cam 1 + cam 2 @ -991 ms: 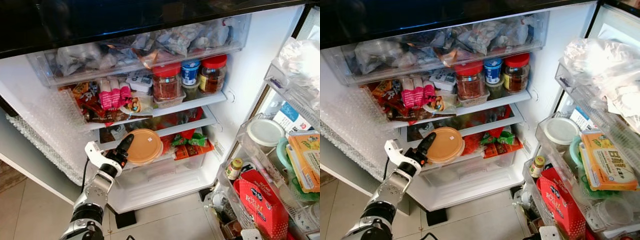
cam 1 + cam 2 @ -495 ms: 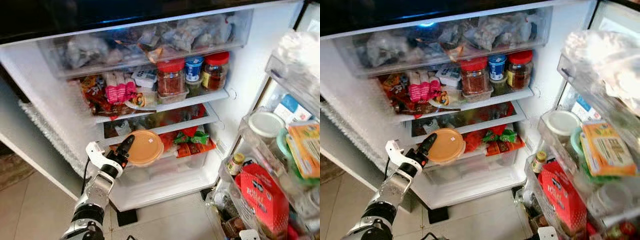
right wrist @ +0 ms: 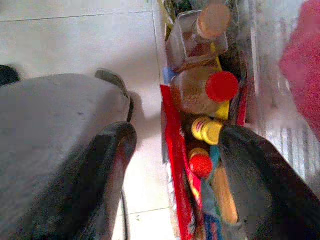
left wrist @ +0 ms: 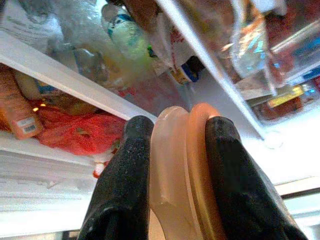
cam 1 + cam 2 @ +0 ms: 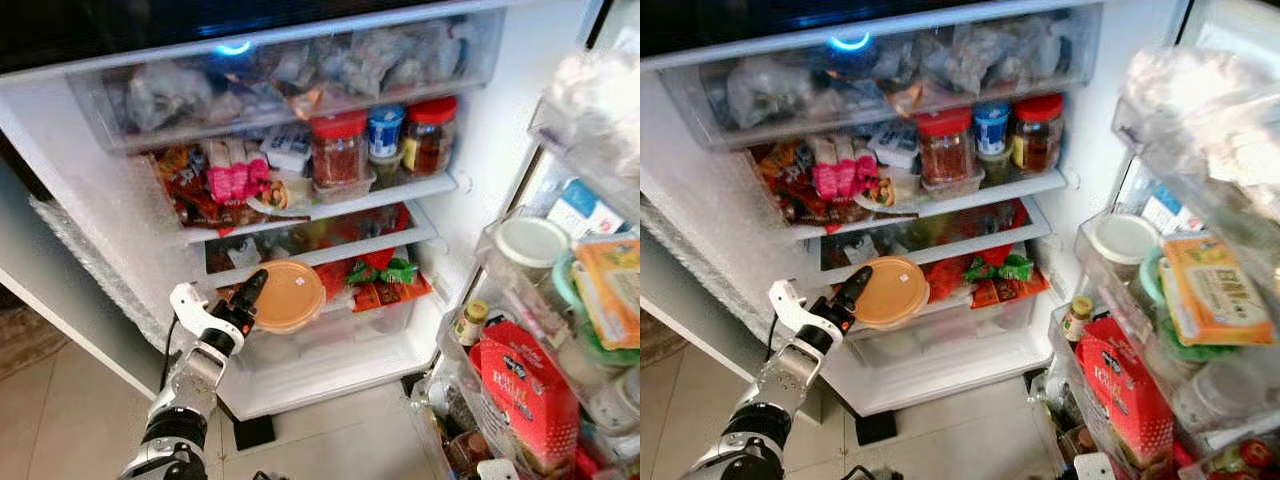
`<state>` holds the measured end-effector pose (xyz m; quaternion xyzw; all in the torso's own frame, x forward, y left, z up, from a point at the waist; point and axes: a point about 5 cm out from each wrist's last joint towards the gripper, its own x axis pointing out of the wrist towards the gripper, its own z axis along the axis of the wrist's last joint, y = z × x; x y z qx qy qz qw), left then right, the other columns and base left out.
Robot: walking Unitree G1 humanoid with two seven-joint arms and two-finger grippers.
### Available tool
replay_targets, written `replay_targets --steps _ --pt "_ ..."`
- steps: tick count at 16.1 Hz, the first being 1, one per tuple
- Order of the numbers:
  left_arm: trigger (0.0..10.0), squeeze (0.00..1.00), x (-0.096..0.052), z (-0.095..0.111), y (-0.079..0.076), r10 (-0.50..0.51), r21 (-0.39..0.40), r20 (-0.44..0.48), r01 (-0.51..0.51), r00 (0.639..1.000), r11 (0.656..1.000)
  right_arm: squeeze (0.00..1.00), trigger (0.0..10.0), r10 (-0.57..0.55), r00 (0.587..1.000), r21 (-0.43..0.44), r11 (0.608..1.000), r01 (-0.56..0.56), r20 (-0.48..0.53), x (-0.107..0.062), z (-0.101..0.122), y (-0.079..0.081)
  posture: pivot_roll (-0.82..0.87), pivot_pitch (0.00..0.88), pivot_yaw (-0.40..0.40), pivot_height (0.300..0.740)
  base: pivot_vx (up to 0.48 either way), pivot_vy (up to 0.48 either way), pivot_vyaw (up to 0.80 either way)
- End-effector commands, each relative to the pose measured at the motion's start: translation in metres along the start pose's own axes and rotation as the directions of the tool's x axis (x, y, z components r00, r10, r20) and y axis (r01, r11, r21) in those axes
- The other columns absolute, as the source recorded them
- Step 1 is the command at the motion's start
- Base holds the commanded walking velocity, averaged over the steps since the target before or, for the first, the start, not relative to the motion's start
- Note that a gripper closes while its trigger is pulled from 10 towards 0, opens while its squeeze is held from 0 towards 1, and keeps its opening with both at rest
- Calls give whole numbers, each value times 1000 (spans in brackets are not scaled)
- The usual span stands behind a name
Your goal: Restocking fridge
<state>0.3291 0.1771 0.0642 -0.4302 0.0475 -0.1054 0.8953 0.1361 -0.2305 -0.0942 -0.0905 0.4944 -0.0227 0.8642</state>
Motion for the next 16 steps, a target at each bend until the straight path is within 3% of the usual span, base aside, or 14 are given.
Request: replay_targets --steps 1,16 --pt "10000 0 -1 0 2 12 34 -20 -12 1000 999 0 10000 7 1000 -20 1000 -7 -16 -1 -6 2 -76 51 70 643 0 0 0" --pt "10000 0 6 7 -5 16 92 8 -16 1000 996 0 10000 2 1000 -9 1000 -2 -9 -1 -4 1 -76 61 61 643 0 0 0"
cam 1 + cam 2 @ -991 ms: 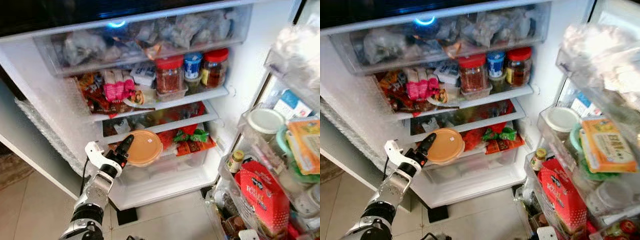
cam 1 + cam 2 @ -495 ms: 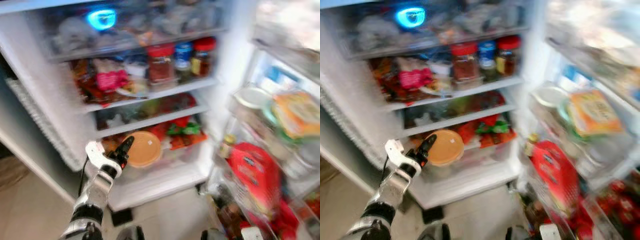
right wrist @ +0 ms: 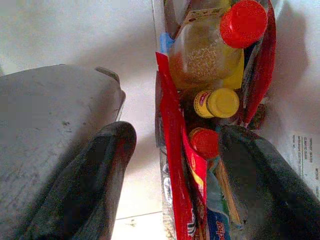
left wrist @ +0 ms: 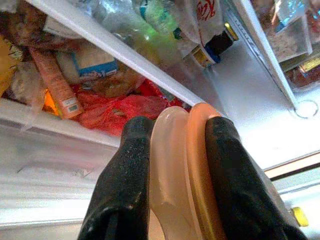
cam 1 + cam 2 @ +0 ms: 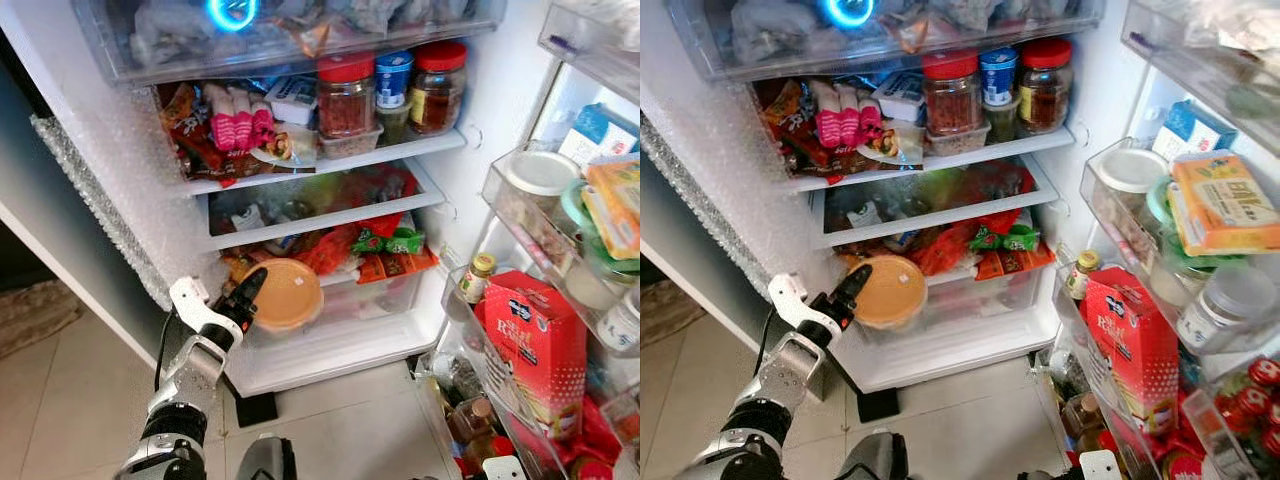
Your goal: Restocking fridge
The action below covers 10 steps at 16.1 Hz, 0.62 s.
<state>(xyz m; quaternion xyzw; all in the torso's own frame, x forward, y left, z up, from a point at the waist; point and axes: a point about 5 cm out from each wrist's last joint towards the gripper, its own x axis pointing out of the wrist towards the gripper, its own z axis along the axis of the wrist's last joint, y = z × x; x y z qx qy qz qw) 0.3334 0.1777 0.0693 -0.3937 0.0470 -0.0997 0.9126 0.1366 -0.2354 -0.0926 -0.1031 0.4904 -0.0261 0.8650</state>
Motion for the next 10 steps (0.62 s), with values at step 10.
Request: replay_targets --steps 10 --pt "10000 0 10 14 -8 -23 32 14 22 1000 999 0 10000 5 1000 21 1000 -5 -13 0 -1 5 -57 94 65 643 234 0 0"
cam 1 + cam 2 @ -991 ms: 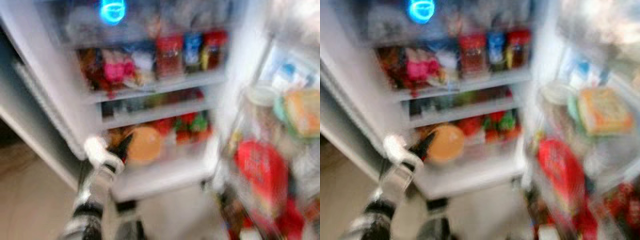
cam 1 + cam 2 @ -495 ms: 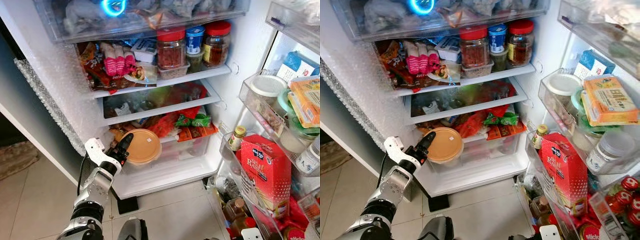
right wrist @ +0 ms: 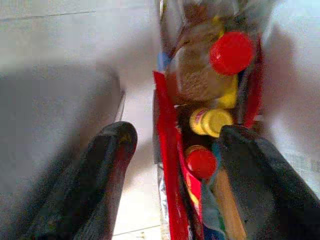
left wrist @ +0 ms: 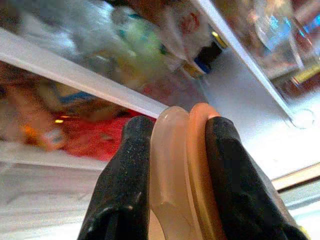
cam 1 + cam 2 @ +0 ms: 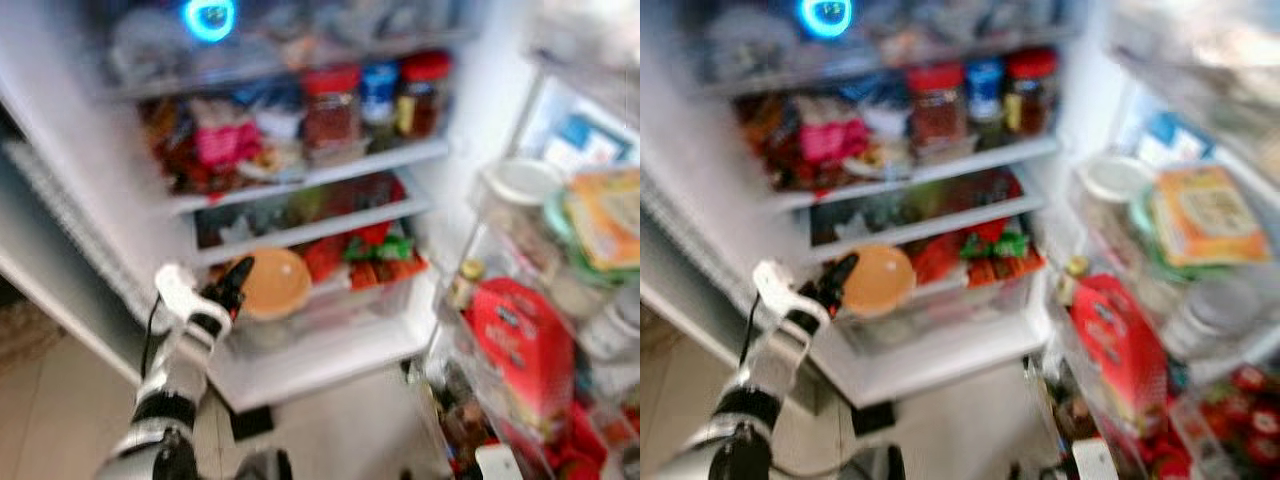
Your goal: Restocking fridge
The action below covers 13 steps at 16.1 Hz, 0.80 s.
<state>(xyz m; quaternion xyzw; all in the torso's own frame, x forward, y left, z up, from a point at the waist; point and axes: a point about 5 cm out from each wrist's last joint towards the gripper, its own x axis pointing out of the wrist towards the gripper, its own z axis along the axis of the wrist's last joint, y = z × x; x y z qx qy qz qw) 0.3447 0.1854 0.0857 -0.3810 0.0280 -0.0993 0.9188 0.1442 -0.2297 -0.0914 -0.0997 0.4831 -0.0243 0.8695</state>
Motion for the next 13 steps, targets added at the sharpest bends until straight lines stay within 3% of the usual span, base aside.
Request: replay_targets --steps 1,8,13 --pt "10000 0 1 -5 -3 -13 1 -21 13 1000 1000 0 10000 0 999 16 1000 1 -32 -2 -9 0 -51 95 65 643 277 0 0" --pt "10000 0 4 -13 -5 -26 -13 -63 25 998 1000 0 10000 2 1000 15 1000 -1 -31 -1 -8 0 -50 98 62 643 286 0 0" --pt "10000 0 7 -14 -4 10 -54 -43 -13 999 998 0 10000 7 999 14 1000 -7 -34 -2 -9 0 -61 100 58 643 293 0 0"
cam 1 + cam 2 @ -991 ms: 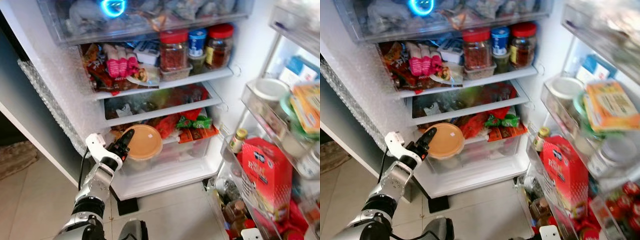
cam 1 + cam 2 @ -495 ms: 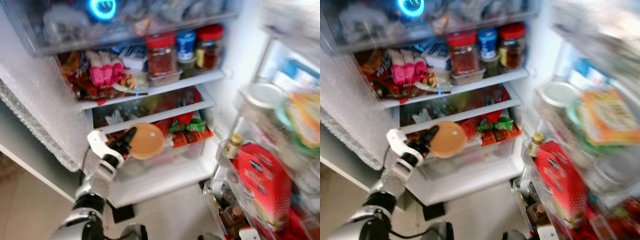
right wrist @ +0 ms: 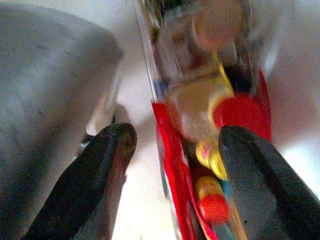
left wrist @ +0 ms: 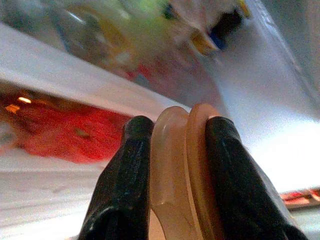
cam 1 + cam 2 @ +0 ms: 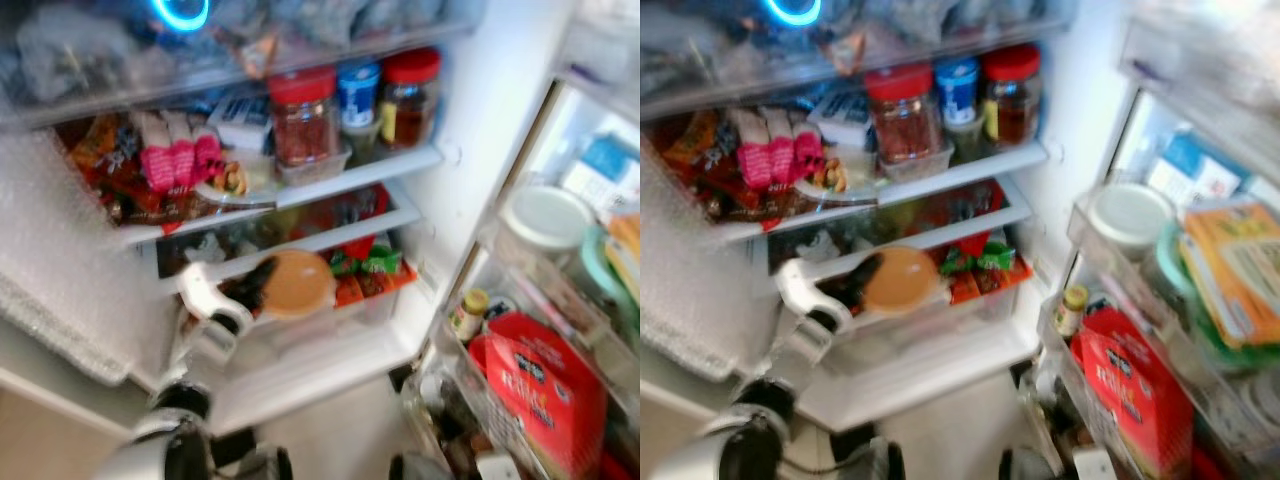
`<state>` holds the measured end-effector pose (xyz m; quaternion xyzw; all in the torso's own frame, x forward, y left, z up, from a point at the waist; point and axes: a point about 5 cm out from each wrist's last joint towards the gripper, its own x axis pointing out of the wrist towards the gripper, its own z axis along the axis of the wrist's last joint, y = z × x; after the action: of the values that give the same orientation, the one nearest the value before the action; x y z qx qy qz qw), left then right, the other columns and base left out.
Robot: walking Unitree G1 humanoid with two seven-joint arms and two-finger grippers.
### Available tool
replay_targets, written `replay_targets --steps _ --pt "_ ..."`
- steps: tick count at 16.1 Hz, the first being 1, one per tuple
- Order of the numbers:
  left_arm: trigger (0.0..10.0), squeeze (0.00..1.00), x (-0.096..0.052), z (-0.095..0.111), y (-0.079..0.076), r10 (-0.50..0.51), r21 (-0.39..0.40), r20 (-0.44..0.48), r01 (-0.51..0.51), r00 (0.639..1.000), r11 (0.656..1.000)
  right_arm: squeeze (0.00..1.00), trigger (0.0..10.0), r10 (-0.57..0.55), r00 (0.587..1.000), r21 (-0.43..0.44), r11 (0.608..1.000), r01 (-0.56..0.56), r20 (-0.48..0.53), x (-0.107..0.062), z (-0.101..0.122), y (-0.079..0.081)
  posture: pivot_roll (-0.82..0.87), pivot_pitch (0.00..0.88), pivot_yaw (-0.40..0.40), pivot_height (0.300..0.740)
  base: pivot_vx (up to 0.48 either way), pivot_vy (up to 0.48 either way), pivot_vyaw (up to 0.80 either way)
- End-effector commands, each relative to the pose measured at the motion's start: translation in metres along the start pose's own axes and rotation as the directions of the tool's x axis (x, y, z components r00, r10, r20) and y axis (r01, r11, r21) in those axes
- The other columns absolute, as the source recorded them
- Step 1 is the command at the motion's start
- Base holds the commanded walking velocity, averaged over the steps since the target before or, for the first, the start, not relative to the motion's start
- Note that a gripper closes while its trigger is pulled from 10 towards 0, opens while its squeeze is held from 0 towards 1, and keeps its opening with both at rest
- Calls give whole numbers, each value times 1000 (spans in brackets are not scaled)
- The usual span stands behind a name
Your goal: Restocking fridge
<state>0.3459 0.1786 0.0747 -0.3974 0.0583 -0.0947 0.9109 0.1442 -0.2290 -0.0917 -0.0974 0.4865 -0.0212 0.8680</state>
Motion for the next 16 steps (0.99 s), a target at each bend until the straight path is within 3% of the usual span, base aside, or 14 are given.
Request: replay_targets --steps 1,6,9,15,16 --pt "10000 0 7 -3 -10 -16 -15 8 16 1000 1000 0 10000 0 1000 13 1000 1 -28 -2 -9 -1 -68 100 56 643 296 0 0" --pt "10000 0 13 2 -14 -3 -51 59 6 998 999 0 10000 -4 999 10 1000 4 -32 -2 -11 -1 -100 115 51 643 226 0 0" --pt "10000 0 16 13 -12 76 -60 137 -68 988 996 0 10000 -4 999 9 1000 4 -38 -4 -15 -2 -123 146 42 643 0 0 0" --pt "10000 0 13 22 -3 184 -59 203 -175 962 983 0 10000 2 998 -16 1000 -3 -59 -8 -27 -8 -165 186 6 643 0 0 0" --pt "10000 0 13 28 -1 222 -108 238 -201 946 974 0 10000 2 998 -28 1000 -3 -64 -9 -30 -11 -174 196 -10 643 0 0 0"
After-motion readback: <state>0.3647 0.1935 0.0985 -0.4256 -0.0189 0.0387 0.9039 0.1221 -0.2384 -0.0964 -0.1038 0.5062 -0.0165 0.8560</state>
